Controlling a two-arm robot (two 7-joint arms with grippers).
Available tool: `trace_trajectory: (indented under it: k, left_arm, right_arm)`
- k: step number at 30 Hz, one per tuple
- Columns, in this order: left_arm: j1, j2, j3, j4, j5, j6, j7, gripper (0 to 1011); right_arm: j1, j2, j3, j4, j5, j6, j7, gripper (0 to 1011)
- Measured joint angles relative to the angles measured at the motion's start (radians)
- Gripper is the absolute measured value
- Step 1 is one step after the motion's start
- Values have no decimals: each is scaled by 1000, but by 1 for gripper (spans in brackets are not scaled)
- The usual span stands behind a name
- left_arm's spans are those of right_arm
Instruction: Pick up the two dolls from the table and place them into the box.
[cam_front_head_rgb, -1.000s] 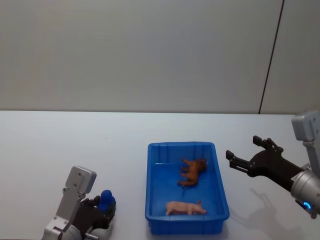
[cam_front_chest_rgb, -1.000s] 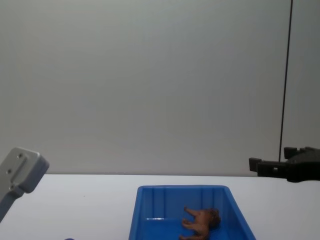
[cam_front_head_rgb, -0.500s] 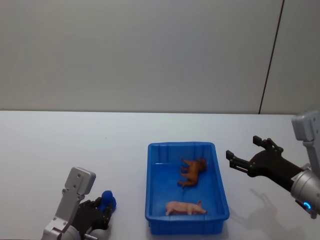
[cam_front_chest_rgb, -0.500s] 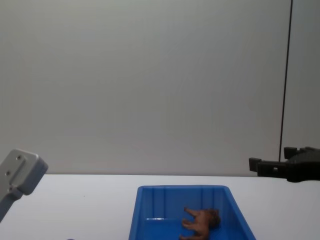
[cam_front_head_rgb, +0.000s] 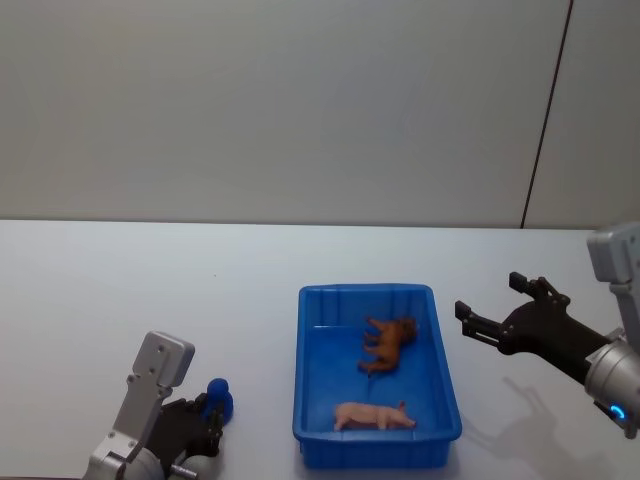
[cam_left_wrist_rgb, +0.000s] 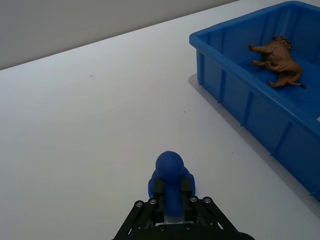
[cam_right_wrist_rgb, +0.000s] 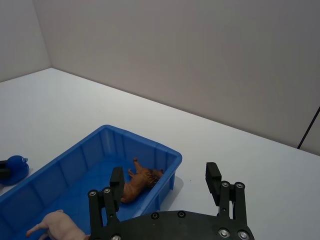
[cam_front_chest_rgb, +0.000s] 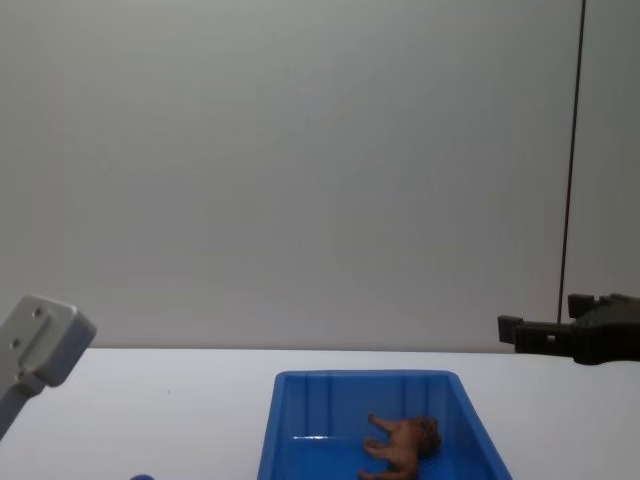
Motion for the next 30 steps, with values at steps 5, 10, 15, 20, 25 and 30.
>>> trace_trajectory:
  k: [5, 10, 15, 20, 25, 30]
  left_arm:
    - [-4, 0, -4, -14, 12, -4, -1, 165]
    - [-18, -3, -10, -36, 31, -13, -7, 132]
    - [-35, -9, -13, -57, 50, -21, -16, 108]
    - [-55, -18, -15, -75, 72, -28, -28, 84]
    - [-78, -32, -15, -90, 92, -38, -49, 62]
    - [-106, -57, -7, -90, 108, -55, -84, 62]
  right_arm:
    - [0, 0, 0, 0, 0, 0, 0, 1001]
    - [0, 0, 0, 0, 0, 0, 0, 1001]
    - [0, 0, 0, 0, 0, 0, 0, 1001]
    - [0, 0, 0, 0, 0, 0, 0, 1001]
    - [0, 0, 0, 0, 0, 0, 0, 1001]
    - [0, 0, 0, 0, 0, 0, 0, 1001]
